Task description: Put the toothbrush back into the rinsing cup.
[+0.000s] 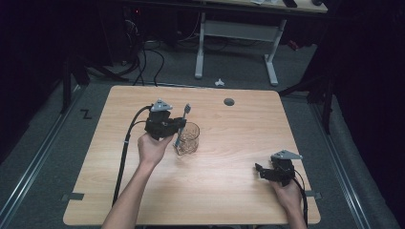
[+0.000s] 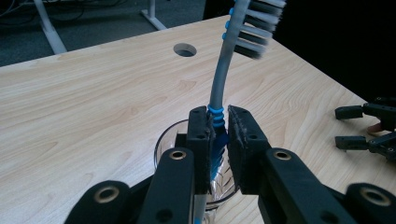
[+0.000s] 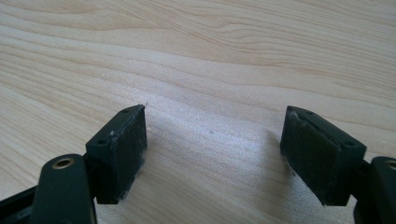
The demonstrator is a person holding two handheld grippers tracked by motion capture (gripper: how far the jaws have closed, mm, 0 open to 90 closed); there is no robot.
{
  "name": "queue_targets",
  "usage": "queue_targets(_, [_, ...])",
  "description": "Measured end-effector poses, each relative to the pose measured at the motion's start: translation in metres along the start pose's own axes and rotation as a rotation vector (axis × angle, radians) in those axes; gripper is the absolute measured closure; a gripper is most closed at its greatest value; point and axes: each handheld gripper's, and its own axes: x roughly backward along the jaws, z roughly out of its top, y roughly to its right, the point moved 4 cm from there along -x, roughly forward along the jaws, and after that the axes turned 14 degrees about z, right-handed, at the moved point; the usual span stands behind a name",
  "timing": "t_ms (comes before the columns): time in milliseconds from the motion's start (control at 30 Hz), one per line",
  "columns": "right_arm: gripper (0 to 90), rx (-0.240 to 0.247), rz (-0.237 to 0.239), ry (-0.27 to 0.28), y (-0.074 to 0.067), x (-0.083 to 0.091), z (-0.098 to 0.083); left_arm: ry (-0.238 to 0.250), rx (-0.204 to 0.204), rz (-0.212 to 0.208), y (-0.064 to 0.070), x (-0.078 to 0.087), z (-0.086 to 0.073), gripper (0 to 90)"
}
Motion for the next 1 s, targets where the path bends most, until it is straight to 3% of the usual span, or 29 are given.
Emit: queue_targets(1000, [22.9,0.001,0.000,0.000,0.000,0.000,0.000,-0.041,0.037,0.007,-0.011,0.002,-0.028,79.3])
